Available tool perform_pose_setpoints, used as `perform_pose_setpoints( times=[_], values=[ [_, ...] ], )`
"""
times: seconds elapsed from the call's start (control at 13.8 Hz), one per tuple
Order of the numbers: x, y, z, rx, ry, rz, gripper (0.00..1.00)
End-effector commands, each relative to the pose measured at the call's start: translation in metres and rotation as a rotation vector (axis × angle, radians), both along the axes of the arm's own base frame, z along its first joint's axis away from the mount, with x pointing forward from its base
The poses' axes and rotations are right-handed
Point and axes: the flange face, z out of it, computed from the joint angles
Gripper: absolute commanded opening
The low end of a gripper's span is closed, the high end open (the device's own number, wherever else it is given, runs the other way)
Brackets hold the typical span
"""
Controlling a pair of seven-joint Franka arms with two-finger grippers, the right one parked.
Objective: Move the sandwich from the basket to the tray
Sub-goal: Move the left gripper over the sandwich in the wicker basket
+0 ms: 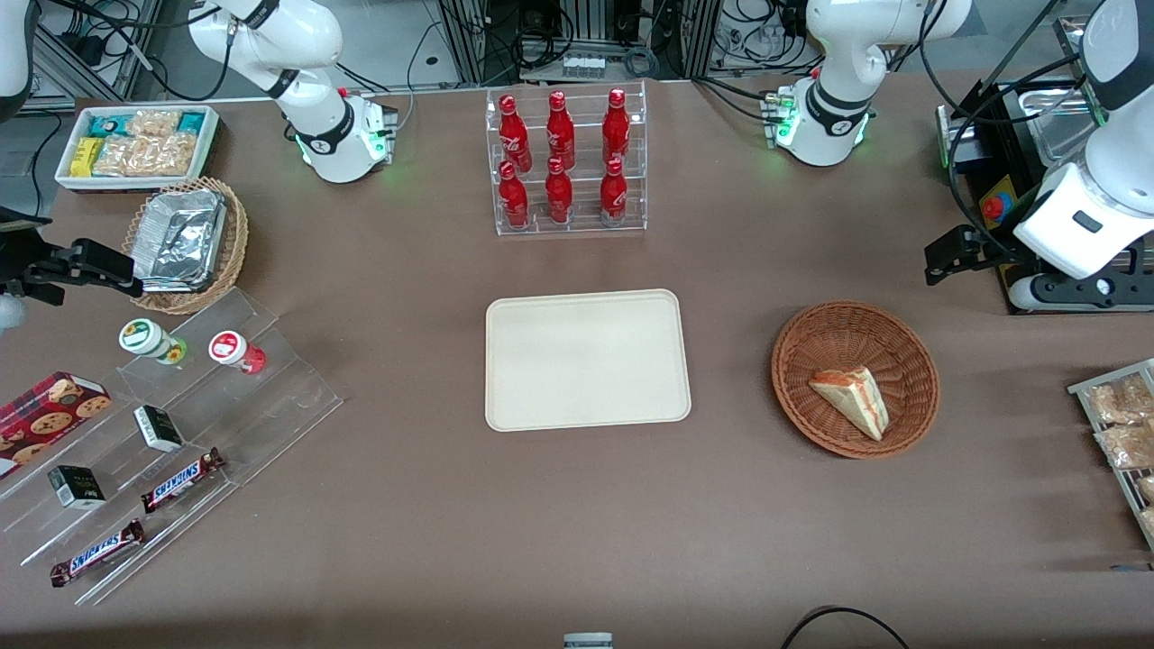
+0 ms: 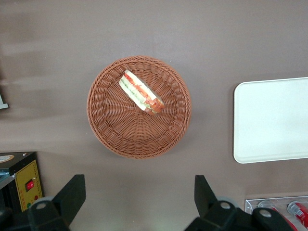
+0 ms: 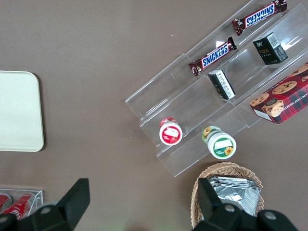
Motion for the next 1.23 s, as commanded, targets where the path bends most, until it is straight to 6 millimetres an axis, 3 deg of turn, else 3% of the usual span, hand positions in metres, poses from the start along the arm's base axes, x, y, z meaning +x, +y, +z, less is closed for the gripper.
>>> perform_pose_setpoints(
  times=[0.0,0.07,0.29,0.65,1.16],
  values=[
    [0.006,0.003,0.005,-0.001,0.008,-0.008,1.0],
    [0.008,0.002,0.006,-0.005,0.004,-0.006,1.0],
    [0.014,0.004,-0.017,0.006,0.044,-0.001,1.0],
    [0.022,0.002,-0.081,0.012,0.047,0.05,1.0],
    [0.021,-0.002,-0.17,-0.002,-0.069,0.347,1.0]
  ],
)
